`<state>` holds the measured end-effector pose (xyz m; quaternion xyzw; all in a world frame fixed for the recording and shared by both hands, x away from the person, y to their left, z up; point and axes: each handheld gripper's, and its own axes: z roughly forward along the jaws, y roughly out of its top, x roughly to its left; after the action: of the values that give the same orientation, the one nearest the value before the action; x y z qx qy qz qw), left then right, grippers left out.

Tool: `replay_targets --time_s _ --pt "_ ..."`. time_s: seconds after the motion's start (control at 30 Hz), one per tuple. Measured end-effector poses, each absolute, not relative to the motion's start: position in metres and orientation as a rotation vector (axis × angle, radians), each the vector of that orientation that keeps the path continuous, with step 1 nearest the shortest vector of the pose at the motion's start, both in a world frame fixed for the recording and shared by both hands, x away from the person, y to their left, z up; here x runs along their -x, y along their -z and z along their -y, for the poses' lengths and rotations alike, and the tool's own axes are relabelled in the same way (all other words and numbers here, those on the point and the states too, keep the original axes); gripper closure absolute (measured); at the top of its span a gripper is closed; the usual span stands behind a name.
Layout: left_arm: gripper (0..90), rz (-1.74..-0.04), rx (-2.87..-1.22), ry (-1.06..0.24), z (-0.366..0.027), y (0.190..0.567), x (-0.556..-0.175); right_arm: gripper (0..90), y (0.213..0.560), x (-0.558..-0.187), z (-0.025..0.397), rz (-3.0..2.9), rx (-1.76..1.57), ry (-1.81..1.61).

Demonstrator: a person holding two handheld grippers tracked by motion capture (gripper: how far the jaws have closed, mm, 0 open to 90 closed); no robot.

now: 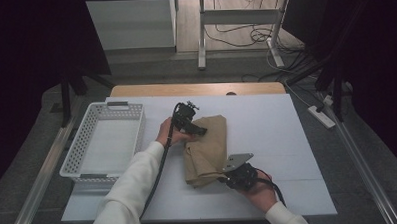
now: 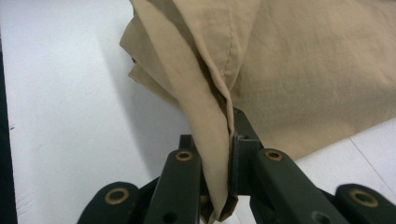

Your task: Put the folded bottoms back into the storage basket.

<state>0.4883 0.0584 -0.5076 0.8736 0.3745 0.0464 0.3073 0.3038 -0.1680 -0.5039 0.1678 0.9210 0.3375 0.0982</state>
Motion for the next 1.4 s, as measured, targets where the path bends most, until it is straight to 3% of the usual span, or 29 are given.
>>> replay_targets --time_s 0.53,0.67,0.77,0.87,1.03,1.4 --pt "12.5 -1.005 -2.325 -0.063 -0.055 0.522 -0.495 83.0 0.504 -0.304 0.168 -2.724 -0.497 -0.998" --pt "16.1 -0.990 -2.321 -0.050 -0.055 0.523 -0.495 83.0 0.504 -0.304 0.168 -2.724 -0.495 -0.997" --pt "24.6 -0.959 -2.321 -0.034 -0.054 0.522 -0.494 83.0 0.504 -0.304 0.168 -2.721 -0.495 -1.004" --pt "44.4 -0.919 -2.325 0.008 -0.052 0.521 -0.491 83.0 0.503 -0.304 0.168 -2.720 -0.494 -0.999" --pt "66.6 -0.900 -2.321 0.013 -0.052 0.518 -0.490 83.0 0.503 -0.304 0.168 -2.719 -0.493 -1.000" --pt "73.2 -0.856 -2.300 -0.017 -0.055 0.507 -0.485 83.1 0.499 -0.303 0.171 -2.691 -0.483 -1.031"
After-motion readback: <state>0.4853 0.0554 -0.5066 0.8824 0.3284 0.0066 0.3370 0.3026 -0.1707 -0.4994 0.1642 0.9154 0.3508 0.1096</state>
